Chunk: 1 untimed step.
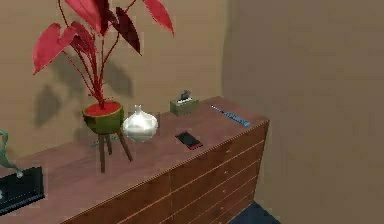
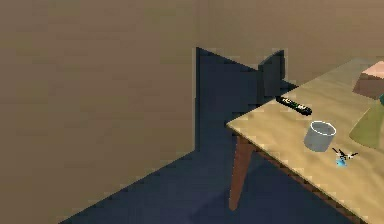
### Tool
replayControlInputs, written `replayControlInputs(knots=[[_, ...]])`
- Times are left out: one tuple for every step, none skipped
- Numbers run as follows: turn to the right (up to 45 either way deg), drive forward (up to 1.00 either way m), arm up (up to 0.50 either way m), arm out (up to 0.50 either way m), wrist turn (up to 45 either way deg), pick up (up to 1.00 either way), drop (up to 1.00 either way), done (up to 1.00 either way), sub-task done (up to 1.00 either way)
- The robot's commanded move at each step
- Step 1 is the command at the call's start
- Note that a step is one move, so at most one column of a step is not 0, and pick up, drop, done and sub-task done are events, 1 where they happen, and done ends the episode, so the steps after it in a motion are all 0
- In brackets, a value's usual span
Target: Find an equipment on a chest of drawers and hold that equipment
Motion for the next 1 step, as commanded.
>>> replayControlInputs(knots=[[24.0,0.0,0.0,0.0,0.0,0.0,0.0,0.0,0.0]])
